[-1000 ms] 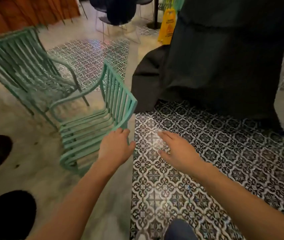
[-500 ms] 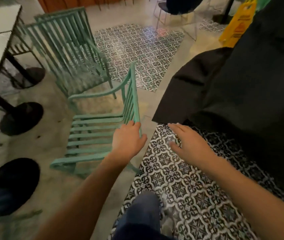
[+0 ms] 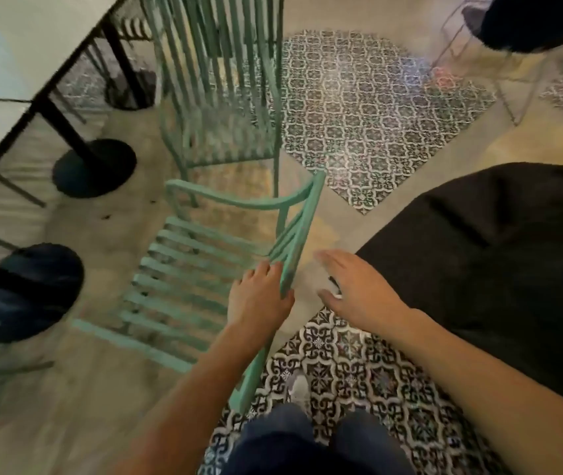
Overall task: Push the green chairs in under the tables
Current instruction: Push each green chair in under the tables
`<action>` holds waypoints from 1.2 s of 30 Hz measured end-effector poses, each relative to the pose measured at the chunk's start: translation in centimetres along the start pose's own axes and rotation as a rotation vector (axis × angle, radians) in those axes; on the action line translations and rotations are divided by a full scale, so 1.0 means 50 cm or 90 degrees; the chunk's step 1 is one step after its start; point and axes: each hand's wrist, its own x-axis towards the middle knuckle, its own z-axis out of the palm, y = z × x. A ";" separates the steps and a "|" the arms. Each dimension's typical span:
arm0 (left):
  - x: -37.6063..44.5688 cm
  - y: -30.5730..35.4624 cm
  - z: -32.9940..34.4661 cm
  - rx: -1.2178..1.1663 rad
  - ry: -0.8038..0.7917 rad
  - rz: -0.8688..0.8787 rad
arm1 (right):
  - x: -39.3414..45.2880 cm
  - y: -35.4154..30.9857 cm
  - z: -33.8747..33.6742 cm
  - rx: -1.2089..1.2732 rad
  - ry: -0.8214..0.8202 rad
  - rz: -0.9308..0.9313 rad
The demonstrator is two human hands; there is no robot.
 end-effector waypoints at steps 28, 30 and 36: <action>0.013 0.050 0.113 -0.103 -0.197 -0.592 | 0.518 0.167 0.085 -0.326 -0.387 -0.697; 0.025 0.048 0.109 -0.103 -0.193 -0.601 | 0.533 0.160 0.079 -0.328 -0.395 -0.694; 0.066 0.019 0.090 -0.148 -0.163 -0.623 | 0.598 0.140 0.079 -0.334 -0.395 -0.650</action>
